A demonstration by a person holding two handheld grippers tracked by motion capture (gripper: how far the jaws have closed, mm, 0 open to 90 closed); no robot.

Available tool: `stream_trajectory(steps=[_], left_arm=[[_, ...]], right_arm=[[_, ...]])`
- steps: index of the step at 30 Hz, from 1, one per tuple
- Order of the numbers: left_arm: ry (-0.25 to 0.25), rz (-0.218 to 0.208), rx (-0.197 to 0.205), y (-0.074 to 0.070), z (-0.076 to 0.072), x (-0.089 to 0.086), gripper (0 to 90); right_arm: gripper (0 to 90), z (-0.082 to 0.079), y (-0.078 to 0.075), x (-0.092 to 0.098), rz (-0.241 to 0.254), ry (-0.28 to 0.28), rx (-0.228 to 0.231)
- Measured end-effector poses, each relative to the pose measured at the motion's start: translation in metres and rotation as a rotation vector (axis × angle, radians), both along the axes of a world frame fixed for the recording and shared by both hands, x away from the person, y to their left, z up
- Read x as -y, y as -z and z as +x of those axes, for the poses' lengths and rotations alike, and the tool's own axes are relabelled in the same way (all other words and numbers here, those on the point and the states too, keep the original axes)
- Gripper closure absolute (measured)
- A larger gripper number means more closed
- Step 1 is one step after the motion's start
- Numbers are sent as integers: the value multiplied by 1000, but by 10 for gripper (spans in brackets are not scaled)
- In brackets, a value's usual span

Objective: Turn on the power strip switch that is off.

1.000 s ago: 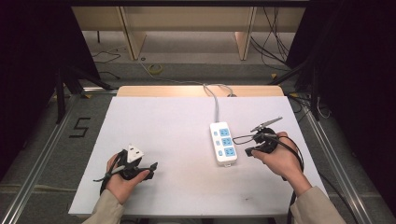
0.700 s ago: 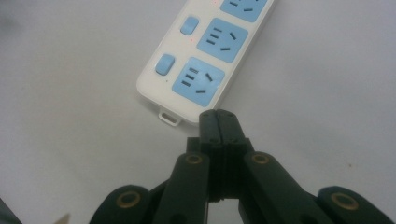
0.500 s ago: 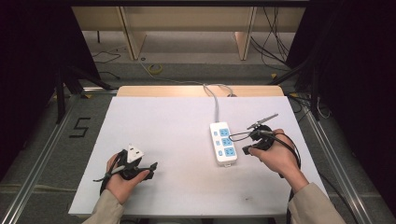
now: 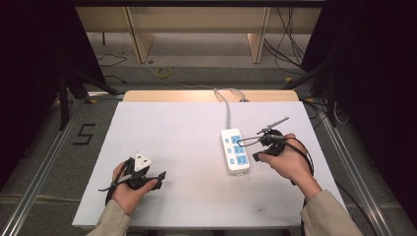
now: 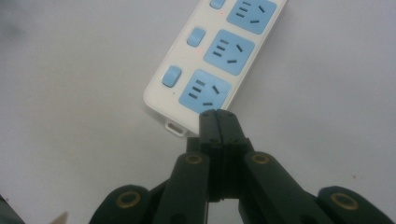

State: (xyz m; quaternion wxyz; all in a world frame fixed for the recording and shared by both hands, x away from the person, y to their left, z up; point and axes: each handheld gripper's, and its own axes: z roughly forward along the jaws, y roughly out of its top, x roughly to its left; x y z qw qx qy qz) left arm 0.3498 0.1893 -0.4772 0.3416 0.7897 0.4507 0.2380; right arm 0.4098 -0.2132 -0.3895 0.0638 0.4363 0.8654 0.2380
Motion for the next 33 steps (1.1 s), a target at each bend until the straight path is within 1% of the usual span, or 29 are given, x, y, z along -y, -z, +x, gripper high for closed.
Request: stream_trajectory(steps=[6,11,25,33], left_arm=[[0,-1,-1,0,0,0,241],[3,2,-2,0,0,0,241],[1,0,-1,0,0,0,241],[4,5,-1,0,-1,0,241]], right_arm=[[900,2,-1,-3,-3,1,-9],[900,4,-2,-5,-7,-6,-8],[900,8,1,-8,-18,6,-26],[900,11,1,-15,-23,-1,-30]])
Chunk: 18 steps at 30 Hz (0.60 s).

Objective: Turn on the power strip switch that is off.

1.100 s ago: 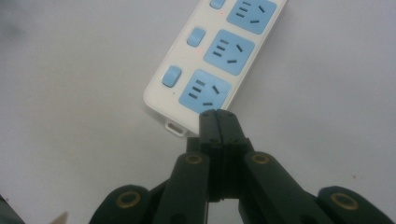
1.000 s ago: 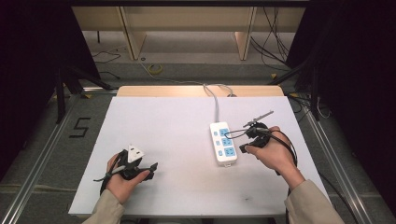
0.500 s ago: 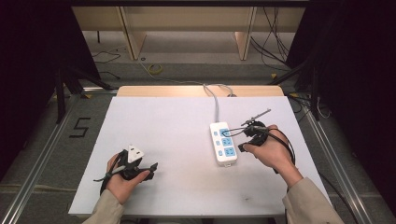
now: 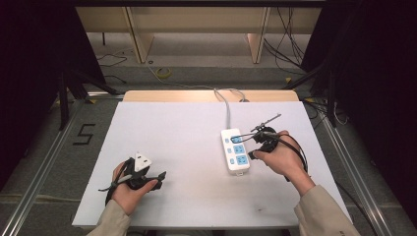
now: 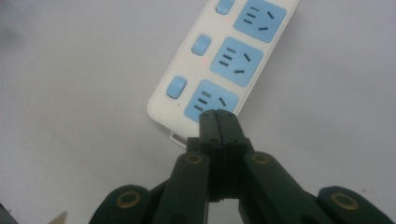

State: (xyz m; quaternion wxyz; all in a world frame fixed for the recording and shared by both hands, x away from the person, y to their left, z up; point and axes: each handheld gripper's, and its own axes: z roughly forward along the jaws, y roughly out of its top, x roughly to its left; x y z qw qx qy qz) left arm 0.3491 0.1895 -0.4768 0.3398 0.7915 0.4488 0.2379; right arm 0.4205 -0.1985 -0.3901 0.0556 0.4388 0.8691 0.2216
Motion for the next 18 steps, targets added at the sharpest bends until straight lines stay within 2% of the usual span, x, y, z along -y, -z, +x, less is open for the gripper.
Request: stream_trajectory(steps=[18], left_arm=[[2,-1,7,0,0,1,242]], right_arm=[[900,8,-1,-20,-6,-13,-19]])
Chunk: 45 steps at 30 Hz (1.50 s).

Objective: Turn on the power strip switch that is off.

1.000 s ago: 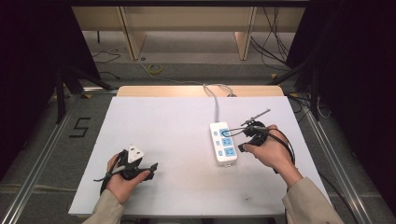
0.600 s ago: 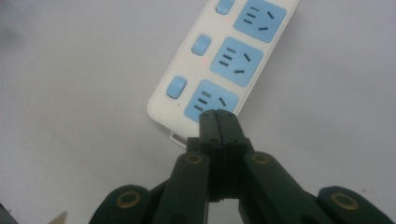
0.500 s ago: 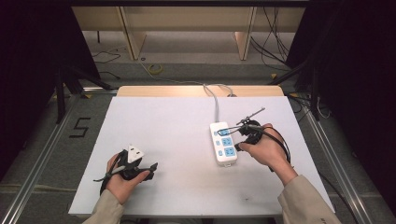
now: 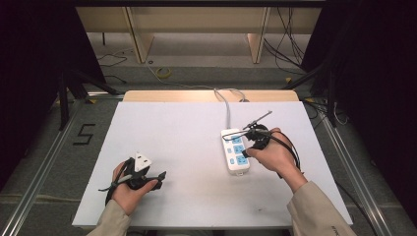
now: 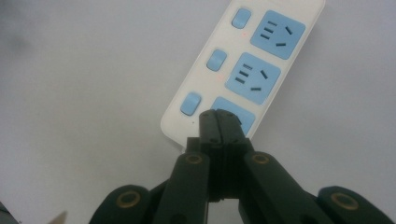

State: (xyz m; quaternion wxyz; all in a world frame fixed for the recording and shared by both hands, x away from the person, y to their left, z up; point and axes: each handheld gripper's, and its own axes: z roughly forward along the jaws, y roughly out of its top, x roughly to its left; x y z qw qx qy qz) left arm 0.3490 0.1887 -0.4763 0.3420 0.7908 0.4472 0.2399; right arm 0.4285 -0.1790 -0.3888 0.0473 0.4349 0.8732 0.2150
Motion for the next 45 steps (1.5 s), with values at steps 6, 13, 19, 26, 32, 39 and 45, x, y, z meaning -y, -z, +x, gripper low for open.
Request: stream_trajectory(steps=[6,13,19,26,32,39,45], left_arm=[[-2,1,0,0,0,0,241],[2,2,-2,1,0,0,241],[0,1,1,0,0,1,240],[1,0,3,0,0,1,241],[7,6,1,0,0,1,240],[7,8,-1,0,0,1,240],[7,7,-1,0,0,1,240]], right_arm=[[900,1,1,-3,-5,-5,-11],[900,2,1,-8,-12,-9,-12],[900,3,1,-10,-17,-6,-18],[900,6,2,-13,-19,-4,-23],[900,7,4,-18,-24,-4,-27],[900,8,6,-23,-30,-10,-37],[900,10,7,-26,-35,-10,-45]])
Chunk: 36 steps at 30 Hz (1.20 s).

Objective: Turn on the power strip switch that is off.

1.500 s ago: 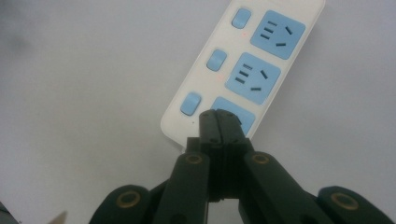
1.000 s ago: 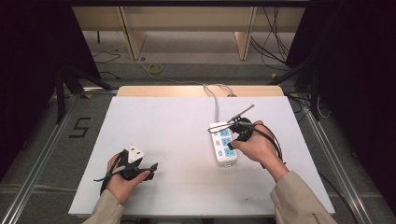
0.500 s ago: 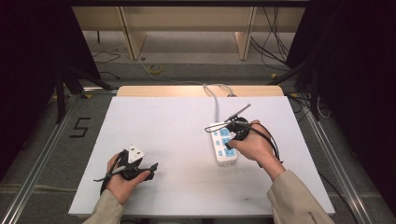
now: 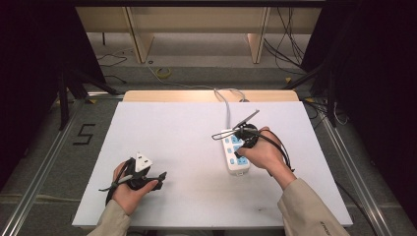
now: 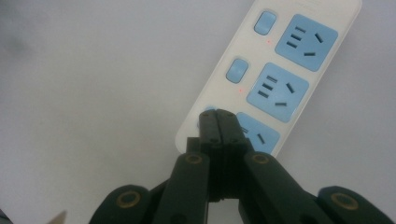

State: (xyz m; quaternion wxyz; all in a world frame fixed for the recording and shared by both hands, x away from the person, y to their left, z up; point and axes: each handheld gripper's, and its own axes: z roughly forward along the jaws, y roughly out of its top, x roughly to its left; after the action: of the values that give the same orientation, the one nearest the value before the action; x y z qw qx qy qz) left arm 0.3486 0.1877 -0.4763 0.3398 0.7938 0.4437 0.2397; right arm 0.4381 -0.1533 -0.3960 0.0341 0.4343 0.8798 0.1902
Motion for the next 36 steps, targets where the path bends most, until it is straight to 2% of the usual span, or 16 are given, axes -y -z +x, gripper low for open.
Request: stream_trajectory(steps=[36], left_arm=[[0,-4,-1,0,0,0,241]], right_arm=[[900,7,7,-10,-26,3,-26]])
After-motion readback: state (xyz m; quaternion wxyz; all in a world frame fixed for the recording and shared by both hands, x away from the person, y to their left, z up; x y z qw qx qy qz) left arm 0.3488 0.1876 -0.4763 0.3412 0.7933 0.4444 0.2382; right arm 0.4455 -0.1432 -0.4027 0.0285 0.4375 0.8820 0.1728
